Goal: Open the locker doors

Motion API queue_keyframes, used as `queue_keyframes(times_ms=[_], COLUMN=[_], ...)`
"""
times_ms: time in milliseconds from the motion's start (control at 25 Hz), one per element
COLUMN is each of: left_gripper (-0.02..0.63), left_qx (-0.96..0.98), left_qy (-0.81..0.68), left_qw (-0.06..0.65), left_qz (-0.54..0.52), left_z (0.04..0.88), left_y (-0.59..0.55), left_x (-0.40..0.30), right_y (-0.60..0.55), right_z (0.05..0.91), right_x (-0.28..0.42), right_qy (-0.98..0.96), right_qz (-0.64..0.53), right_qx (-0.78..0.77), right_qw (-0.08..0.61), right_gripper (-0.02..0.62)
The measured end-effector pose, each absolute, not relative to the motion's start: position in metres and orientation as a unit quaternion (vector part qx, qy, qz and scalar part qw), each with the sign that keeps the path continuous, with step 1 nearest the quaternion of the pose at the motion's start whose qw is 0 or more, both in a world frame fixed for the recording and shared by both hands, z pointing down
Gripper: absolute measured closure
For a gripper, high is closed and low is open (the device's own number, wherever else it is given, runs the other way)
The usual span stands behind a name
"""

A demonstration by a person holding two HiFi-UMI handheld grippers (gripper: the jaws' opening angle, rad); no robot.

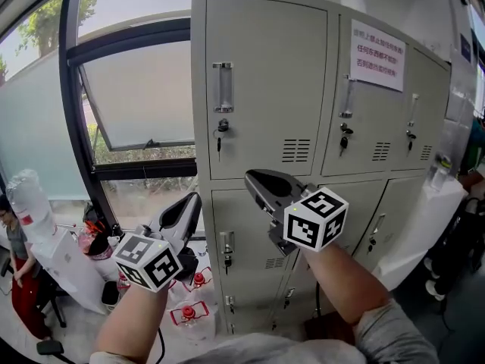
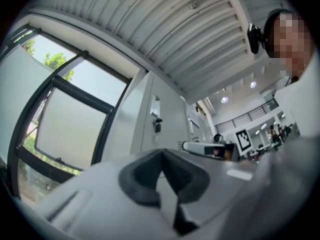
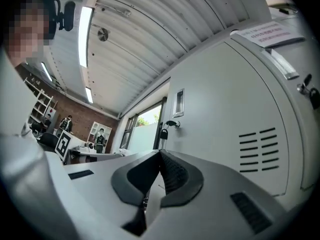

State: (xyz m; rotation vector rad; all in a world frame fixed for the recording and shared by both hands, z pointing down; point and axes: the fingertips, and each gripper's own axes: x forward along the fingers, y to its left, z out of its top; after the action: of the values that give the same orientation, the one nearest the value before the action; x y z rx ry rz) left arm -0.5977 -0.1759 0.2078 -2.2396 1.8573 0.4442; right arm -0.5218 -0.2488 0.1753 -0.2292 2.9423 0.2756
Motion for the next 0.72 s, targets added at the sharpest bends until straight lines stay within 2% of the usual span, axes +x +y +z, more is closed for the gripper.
queue_keyframes(times_ms=[360, 720], left_gripper=[0.604, 0.604], left_qx=[-0.772, -0.774], left_qy=[0.607, 0.602], left_qw=[0.102, 0.127], left_qz=[0.159, 0.151], left_z=[0.161, 0.127], left_y=[-0.186, -0.176], left_x=[-0.605, -0.617], right_y=[-0.242, -0.252], right_z=[0.087, 0.042], right_x=[-0.558, -0.596], right_qy=[0.983, 0.976], right_qz=[0.130, 0.164], right_qx=[-0.070, -0.106], right_qw=[0.113, 0.098], right_gripper=[0.581, 0.462])
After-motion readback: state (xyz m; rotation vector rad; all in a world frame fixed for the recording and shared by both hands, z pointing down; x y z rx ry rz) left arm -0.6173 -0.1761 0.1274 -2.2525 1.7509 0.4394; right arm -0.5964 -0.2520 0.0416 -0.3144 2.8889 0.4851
